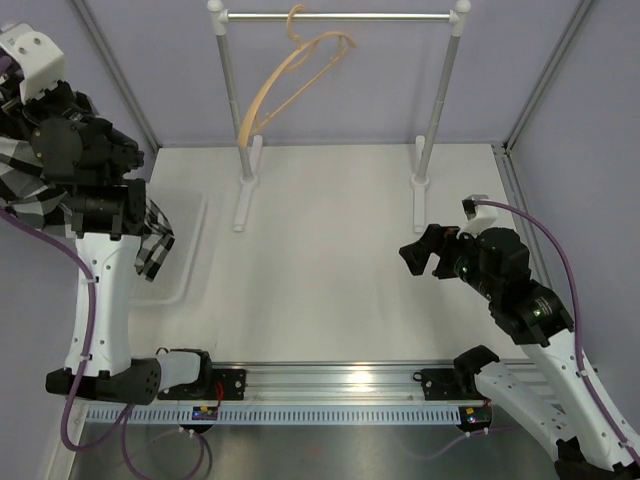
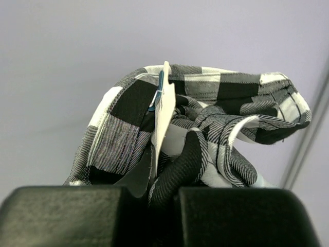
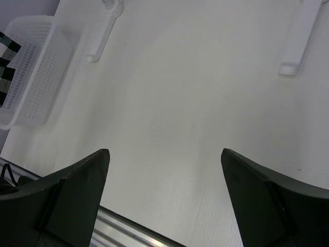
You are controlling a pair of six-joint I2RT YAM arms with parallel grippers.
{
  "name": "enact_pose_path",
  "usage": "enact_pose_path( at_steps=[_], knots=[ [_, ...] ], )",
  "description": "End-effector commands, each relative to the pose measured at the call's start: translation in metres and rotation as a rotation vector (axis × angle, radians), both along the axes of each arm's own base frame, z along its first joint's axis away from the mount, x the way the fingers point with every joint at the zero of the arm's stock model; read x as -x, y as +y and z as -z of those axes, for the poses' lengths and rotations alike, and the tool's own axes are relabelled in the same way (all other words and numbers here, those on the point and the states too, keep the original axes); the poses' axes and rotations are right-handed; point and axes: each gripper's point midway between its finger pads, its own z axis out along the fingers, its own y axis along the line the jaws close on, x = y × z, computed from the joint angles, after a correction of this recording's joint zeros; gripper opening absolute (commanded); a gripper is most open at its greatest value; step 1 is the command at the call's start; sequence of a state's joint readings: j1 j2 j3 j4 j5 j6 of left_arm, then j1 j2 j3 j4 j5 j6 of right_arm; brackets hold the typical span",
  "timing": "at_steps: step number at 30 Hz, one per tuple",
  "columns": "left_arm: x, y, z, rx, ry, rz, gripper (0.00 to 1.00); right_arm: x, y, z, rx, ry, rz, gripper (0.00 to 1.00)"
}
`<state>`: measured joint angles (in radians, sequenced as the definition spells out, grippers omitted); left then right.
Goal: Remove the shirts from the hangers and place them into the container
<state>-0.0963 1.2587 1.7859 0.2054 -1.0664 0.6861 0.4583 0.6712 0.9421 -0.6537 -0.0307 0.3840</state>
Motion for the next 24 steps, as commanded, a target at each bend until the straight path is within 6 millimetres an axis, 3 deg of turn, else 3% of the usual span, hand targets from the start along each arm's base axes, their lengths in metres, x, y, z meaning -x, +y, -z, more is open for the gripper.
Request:
enact_pose_path(
  at_steps=[1,3,4,6,7,12,19,24],
  knots=[
    [0.005,0.008,0.01,-0.004,-0.031,-0.026,0.0,-0.001,0.009,-0.006,-0.011,-0.029,-0.047,0.99],
    [-0.008,0.008,0.031,0.026,-0.034,0.006,0.0,-0.002,0.009,-0.005,-0.013,-0.026,-0.046,0.99],
    [-0.021,0.007,0.06,0.036,0.044,0.019,0.0,-0.002,0.009,-0.003,-0.014,-0.022,-0.045,1.0],
    [-0.028,0.006,0.083,0.083,0.031,0.057,0.0,-0.001,0.01,-0.003,-0.018,-0.021,-0.045,0.99],
    [-0.041,0.004,0.112,0.089,0.097,0.076,0.0,0.0,0.01,-0.002,-0.019,-0.016,-0.048,1.0],
    [-0.065,0.001,0.171,0.145,0.148,0.15,0.0,0.001,0.008,0.002,-0.017,-0.017,-0.045,1.0],
    [-0.09,-0.011,0.236,0.222,0.208,0.247,0.0,0.002,0.009,0.008,-0.019,-0.009,-0.044,0.99],
    [-0.093,0.006,0.291,0.332,0.261,0.205,0.0,0.002,0.006,0.014,-0.003,-0.004,-0.036,1.0]
  ],
)
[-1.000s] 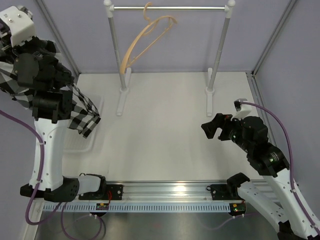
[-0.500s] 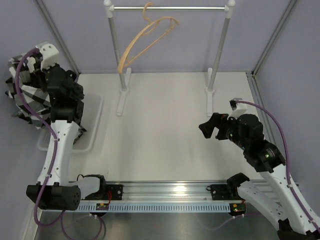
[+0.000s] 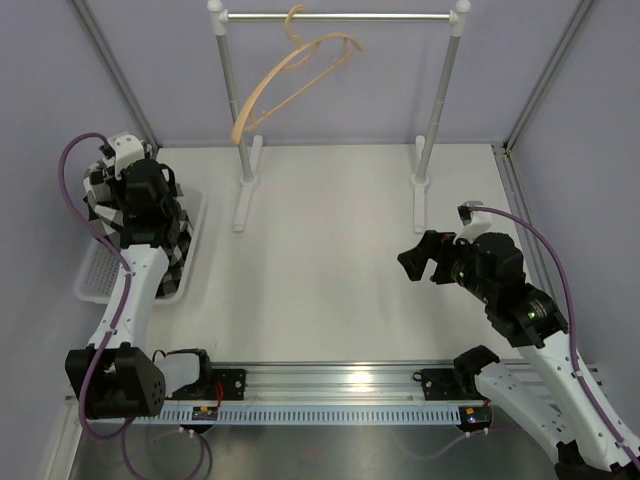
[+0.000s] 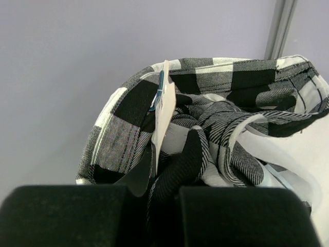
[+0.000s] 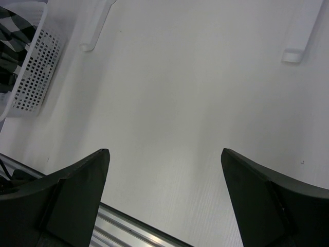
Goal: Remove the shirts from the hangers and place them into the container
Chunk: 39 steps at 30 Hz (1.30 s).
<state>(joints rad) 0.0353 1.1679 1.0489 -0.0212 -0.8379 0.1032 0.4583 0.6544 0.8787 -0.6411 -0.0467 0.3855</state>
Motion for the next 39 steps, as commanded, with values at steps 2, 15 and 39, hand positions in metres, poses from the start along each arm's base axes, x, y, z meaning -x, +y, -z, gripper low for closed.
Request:
enact_pose_path(
  at_steps=[2,15,39],
  knots=[
    [-0.006,0.006,0.027,0.144,-0.079,-0.037,0.0,-0.002,0.004,-0.005,-0.01,-0.036,-0.02,0.99],
    [0.016,0.019,0.126,0.371,0.081,-0.259,0.0,-0.002,0.003,-0.002,-0.014,-0.049,-0.011,0.99],
    [0.053,0.019,0.234,0.808,0.229,-0.45,0.22,0.001,0.0,0.002,-0.013,-0.048,-0.005,1.0]
  ],
)
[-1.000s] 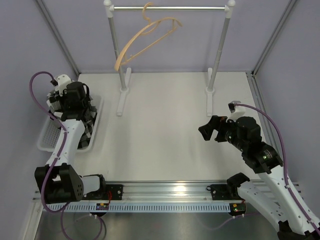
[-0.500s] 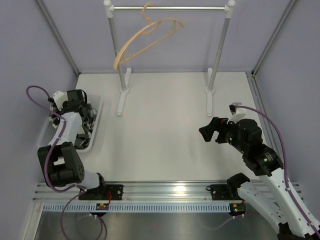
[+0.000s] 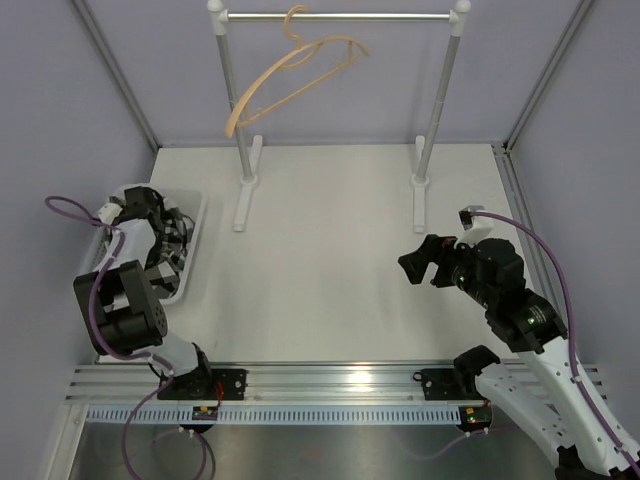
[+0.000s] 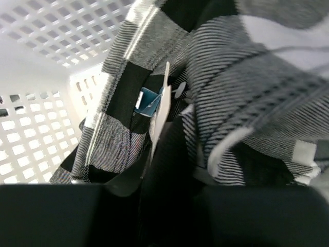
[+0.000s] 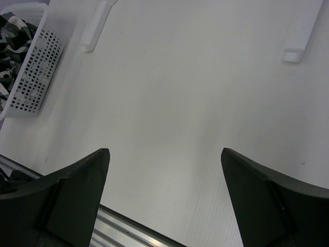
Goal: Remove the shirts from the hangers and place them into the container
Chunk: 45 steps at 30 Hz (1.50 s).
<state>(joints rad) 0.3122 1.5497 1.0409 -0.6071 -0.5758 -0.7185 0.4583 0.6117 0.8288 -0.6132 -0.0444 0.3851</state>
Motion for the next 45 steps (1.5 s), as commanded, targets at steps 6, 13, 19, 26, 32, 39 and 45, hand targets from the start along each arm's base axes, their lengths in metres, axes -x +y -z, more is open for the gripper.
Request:
enact_pose_path(
  at_steps=[6,13,19,26,32,39,45],
  knots=[
    [-0.006,-0.007,-0.053,0.038,-0.188,0.023,0.64,0.001,0.001,-0.008,-0.016,-0.037,-0.002,0.99],
    [-0.023,-0.022,-0.123,0.006,-0.345,0.188,0.91,0.001,0.0,-0.011,-0.016,-0.035,0.003,1.0],
    [-0.065,-0.022,-0.178,-0.153,-0.391,0.385,0.9,-0.001,0.002,-0.013,-0.024,-0.029,0.0,0.99],
    [-0.124,0.001,-0.173,-0.225,-0.402,0.399,0.77,-0.001,0.003,-0.013,-0.016,-0.004,-0.001,0.99],
    [-0.152,0.011,-0.111,-0.18,-0.33,0.376,0.72,-0.003,0.002,-0.013,-0.013,0.009,0.015,0.99],
    [-0.119,-0.001,-0.004,0.088,-0.251,0.214,0.67,-0.003,0.004,-0.011,-0.03,0.021,0.016,0.99],
    [-0.101,-0.013,0.043,0.192,-0.159,0.164,0.66,0.001,0.0,-0.012,-0.024,0.013,0.023,0.99]
  ],
)
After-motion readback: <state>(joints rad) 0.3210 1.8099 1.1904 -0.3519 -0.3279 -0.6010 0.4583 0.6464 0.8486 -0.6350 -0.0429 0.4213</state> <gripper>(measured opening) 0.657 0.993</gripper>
